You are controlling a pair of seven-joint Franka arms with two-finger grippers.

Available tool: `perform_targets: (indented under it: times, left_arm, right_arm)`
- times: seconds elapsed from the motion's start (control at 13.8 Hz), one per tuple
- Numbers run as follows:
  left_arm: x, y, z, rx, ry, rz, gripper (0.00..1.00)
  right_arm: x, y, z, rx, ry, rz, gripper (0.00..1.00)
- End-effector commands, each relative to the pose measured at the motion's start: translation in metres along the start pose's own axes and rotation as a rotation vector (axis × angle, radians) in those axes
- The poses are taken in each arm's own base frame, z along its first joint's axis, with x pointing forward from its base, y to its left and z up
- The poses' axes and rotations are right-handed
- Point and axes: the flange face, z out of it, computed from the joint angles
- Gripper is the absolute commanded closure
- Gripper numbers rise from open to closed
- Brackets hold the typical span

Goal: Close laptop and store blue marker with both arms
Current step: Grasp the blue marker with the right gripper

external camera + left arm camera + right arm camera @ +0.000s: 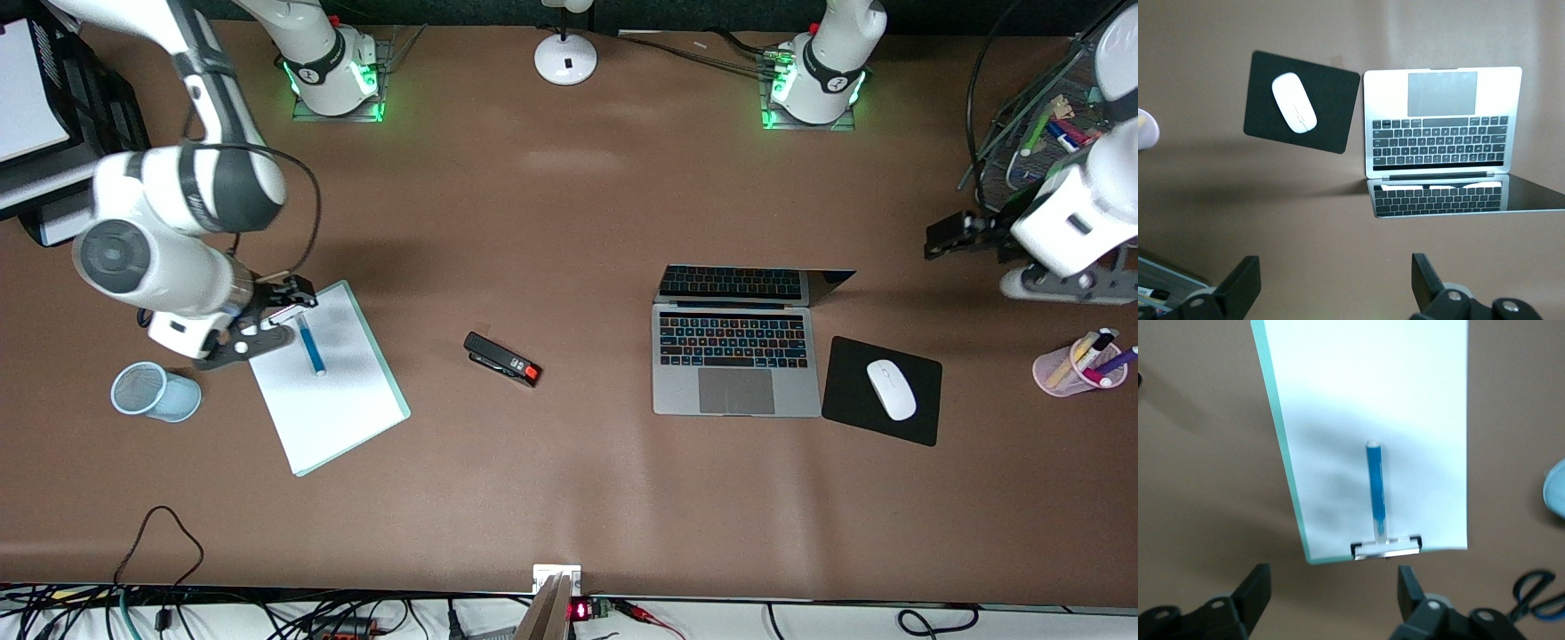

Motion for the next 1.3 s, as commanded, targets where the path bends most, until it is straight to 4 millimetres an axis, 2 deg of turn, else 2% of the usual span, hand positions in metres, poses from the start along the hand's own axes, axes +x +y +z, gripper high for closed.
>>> perform_targets:
  times: [0.0, 0.22, 0.36, 0.43, 0.51, 0.58, 0.65, 0.8, 0.87, 1.01, 1.23]
  left_arm:
    - [0.008, -0.003, 0.001, -0.016, -0.021, 0.009, 0.0]
    - [0.01, -0.003, -0.015, 0.003, 0.015, 0.017, 0.0]
    - [0.011, -0.001, -0.025, -0.004, 0.037, 0.009, 0.0]
    - [0.015, -0.004, -0.016, -0.002, 0.017, -0.001, 0.23]
    - [0.015, -0.007, -0.013, -0.006, 0.008, -0.023, 0.6]
    - [0.011, -0.015, -0.012, -0.013, -0.023, -0.04, 0.89]
    - [0.01, -0.015, -0.011, -0.014, -0.031, -0.047, 1.0]
    - [0.008, -0.007, -0.009, -0.008, -0.05, -0.067, 1.0]
    - [0.005, -0.006, -0.006, -0.007, -0.072, -0.069, 1.0]
    - [0.003, 0.005, 0.009, -0.007, -0.113, -0.051, 1.0]
    - [0.0, 0.041, 0.037, -0.018, -0.168, -0.008, 1.0]
  right_arm:
    - [0.012, 0.003, 0.024, -0.025, 0.03, -0.152, 0.27]
    - [0.022, 0.012, 0.052, -0.029, 0.057, -0.228, 0.37]
    - [0.027, 0.017, 0.068, -0.028, 0.067, -0.243, 0.41]
    - [0.028, 0.02, 0.076, -0.027, 0.07, -0.246, 0.41]
    - [0.03, 0.022, 0.085, -0.026, 0.072, -0.258, 0.45]
    - [0.031, 0.026, 0.094, -0.025, 0.077, -0.267, 0.47]
    - [0.032, 0.031, 0.102, -0.024, 0.082, -0.274, 0.5]
    - [0.033, 0.038, 0.115, -0.022, 0.088, -0.281, 0.54]
    - [0.034, 0.037, 0.123, -0.017, 0.082, -0.282, 0.59]
    - [0.035, 0.037, 0.131, -0.015, 0.081, -0.283, 0.62]
    - [0.037, 0.036, 0.141, -0.014, 0.09, -0.28, 0.64]
